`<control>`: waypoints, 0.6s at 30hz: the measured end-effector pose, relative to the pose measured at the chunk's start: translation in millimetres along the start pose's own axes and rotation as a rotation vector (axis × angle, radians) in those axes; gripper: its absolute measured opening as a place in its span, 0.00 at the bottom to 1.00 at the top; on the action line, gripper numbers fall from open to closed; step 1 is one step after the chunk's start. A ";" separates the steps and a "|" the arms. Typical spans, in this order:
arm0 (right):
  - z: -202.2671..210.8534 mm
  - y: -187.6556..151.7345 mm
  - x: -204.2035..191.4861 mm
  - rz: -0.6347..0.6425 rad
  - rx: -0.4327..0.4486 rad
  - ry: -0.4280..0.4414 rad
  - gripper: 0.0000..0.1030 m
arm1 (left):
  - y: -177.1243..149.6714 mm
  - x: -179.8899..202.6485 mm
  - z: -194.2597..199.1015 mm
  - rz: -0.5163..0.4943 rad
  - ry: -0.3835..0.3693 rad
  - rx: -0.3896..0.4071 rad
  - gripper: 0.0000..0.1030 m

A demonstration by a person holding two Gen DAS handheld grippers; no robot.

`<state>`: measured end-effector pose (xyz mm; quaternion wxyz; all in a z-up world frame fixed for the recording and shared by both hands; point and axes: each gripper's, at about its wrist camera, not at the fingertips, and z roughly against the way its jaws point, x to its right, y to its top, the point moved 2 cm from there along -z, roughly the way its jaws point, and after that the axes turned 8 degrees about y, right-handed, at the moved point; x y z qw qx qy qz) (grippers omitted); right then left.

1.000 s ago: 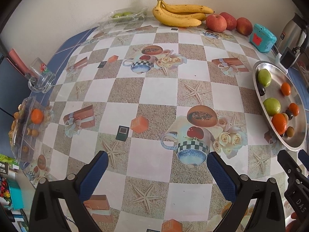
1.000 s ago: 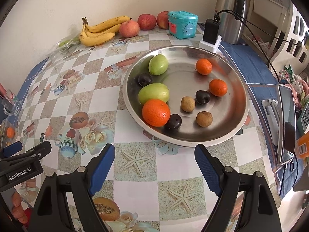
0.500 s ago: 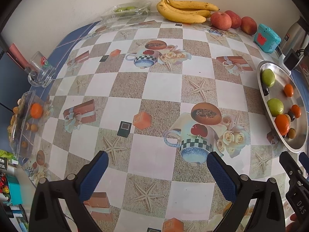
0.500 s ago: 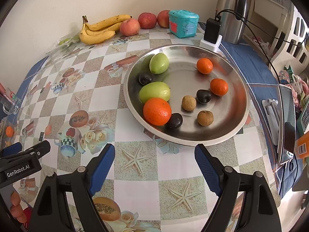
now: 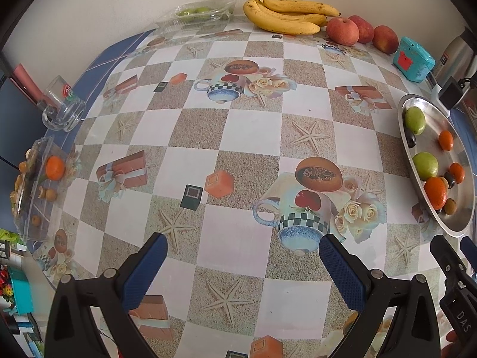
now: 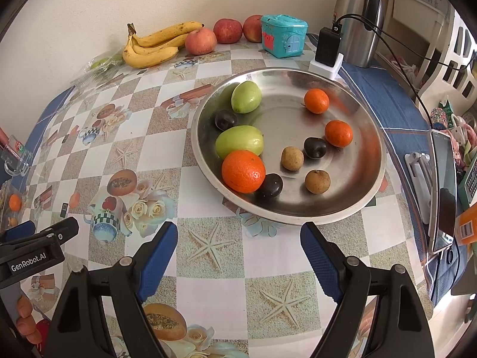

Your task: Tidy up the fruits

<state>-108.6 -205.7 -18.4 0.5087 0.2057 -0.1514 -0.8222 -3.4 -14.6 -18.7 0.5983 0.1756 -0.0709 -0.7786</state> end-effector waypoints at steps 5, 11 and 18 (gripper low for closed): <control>-0.1 -1.4 0.3 -0.005 0.000 -0.002 0.83 | 0.0 -1.1 -0.8 0.009 -0.004 -0.007 1.00; 0.1 -1.3 0.4 -0.007 0.000 -0.002 0.83 | -0.2 -1.1 -0.8 0.009 -0.005 -0.007 1.00; 0.5 -0.9 1.5 -0.014 -0.002 -0.004 0.83 | -0.3 -1.4 -1.3 0.011 -0.006 -0.009 1.00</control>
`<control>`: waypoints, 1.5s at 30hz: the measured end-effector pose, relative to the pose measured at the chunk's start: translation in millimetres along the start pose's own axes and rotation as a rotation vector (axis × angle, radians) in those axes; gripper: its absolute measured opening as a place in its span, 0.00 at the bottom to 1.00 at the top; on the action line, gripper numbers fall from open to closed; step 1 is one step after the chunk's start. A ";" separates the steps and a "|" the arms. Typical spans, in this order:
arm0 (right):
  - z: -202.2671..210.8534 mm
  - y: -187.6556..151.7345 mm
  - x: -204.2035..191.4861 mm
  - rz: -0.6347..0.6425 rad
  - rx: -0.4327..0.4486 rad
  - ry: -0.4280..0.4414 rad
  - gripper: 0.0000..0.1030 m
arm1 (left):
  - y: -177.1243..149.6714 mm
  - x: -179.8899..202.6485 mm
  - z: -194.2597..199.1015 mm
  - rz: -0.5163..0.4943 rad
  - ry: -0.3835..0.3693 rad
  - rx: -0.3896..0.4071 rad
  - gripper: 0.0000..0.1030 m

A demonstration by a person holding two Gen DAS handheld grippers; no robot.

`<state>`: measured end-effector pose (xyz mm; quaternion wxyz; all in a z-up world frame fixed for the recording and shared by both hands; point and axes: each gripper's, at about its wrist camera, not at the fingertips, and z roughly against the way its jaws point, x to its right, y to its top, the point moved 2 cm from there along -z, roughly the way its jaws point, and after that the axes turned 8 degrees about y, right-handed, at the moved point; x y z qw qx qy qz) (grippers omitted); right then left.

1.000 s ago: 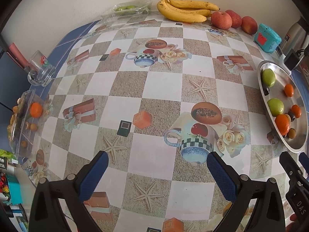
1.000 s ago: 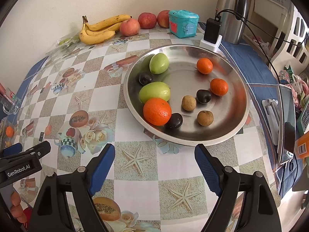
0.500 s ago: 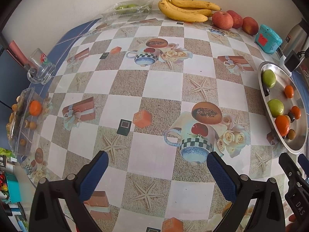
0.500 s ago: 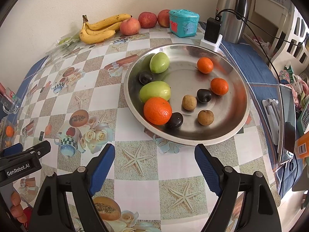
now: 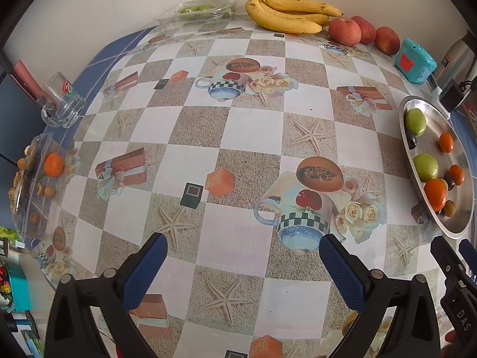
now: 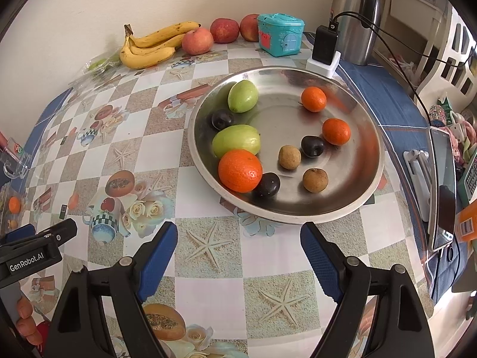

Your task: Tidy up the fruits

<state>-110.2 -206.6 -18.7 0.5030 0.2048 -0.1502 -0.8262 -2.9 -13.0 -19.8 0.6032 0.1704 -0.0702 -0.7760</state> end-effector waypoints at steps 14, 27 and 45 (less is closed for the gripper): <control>0.4 0.0 0.2 -0.002 -0.001 -0.001 0.82 | 0.2 0.0 0.1 -0.001 -0.002 0.001 1.00; 0.3 0.1 -0.2 -0.002 -0.002 -0.001 0.83 | 1.1 1.2 2.0 -0.004 -0.003 0.005 1.00; -0.1 0.6 -0.5 -0.002 -0.003 -0.002 0.83 | 1.3 5.9 4.9 -0.025 -0.009 0.023 1.00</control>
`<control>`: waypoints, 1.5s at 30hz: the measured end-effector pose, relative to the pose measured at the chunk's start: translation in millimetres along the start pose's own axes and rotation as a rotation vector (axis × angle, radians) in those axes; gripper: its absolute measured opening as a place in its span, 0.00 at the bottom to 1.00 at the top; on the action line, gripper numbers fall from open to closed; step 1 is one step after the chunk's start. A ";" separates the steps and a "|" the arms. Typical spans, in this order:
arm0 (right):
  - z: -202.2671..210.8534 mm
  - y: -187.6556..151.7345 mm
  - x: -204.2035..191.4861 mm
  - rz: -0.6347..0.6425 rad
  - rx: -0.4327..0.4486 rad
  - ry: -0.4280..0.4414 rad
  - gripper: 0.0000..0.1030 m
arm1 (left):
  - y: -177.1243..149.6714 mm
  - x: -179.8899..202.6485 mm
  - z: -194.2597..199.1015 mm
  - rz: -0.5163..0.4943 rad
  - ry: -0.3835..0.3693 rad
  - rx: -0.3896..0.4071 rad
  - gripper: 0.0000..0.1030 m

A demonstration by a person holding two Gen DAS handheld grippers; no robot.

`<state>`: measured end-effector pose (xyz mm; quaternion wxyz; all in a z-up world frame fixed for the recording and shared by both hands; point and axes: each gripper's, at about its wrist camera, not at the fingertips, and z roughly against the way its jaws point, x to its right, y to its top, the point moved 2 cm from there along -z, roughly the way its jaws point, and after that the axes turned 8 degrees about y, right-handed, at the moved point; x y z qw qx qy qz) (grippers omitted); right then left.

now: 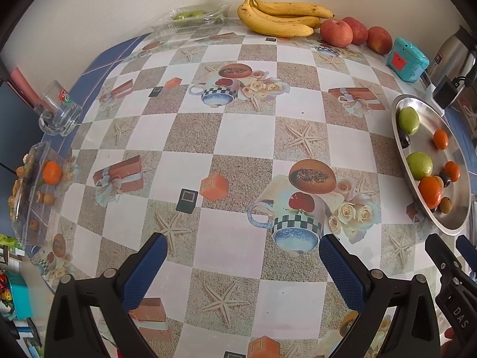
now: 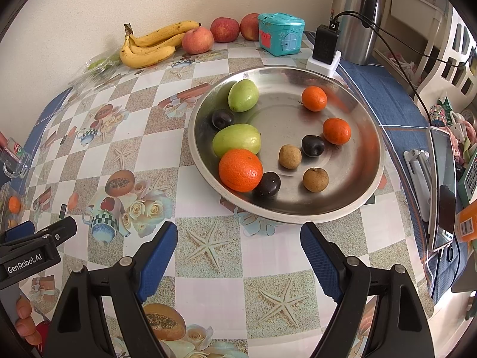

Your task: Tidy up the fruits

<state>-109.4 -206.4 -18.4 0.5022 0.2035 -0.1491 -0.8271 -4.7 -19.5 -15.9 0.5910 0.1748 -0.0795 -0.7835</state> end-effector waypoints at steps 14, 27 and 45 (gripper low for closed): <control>-0.4 -0.9 -0.6 -0.001 -0.002 -0.001 0.83 | -0.2 4.7 0.2 -0.027 0.003 0.004 1.00; -0.7 -0.5 -0.5 0.000 -0.001 -0.001 0.83 | -0.2 4.8 0.7 -0.030 0.001 0.004 1.00; -2.0 -1.6 0.1 -0.002 -0.004 -0.002 0.83 | -0.8 4.6 0.4 -0.029 0.008 0.002 1.00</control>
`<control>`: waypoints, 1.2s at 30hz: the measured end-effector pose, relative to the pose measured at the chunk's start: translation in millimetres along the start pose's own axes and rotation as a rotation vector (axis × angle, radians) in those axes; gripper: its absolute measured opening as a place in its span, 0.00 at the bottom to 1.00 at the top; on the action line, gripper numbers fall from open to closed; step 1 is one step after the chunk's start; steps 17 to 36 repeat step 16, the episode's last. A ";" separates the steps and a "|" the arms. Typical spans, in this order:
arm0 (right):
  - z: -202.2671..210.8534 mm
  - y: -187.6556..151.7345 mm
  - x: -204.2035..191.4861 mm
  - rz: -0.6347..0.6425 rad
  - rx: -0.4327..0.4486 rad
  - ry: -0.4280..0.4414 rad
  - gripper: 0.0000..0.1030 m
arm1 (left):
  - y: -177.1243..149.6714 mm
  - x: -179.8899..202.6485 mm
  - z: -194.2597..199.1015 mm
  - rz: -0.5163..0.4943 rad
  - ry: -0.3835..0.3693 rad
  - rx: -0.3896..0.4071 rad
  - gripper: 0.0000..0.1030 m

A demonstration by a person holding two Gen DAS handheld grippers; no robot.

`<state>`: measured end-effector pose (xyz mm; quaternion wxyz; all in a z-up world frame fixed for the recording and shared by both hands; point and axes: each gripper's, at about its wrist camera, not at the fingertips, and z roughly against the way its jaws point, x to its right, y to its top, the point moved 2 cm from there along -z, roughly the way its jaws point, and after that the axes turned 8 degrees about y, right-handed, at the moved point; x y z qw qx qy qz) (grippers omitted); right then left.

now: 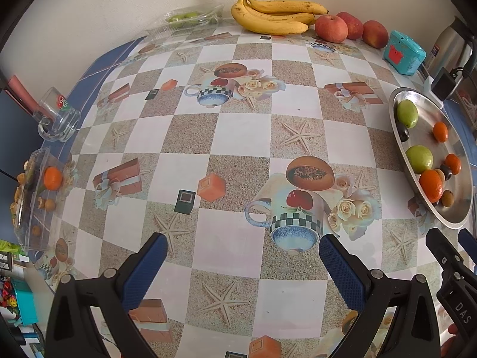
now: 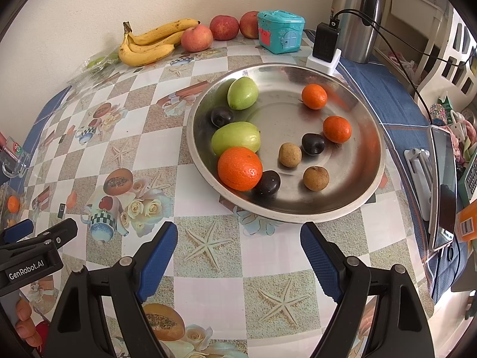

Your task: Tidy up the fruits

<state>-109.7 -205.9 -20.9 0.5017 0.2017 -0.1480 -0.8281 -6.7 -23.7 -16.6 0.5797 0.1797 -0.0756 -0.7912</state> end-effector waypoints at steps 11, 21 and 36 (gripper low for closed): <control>-0.1 0.9 -0.3 0.002 -0.002 -0.001 0.83 | 0.8 -4.4 -0.5 0.015 0.013 0.000 1.00; -0.8 0.9 0.3 0.002 -0.003 -0.001 0.83 | 1.6 -3.2 2.8 0.012 0.007 0.013 1.00; -0.8 0.9 0.3 0.002 -0.003 -0.001 0.83 | 1.6 -3.2 2.8 0.012 0.007 0.013 1.00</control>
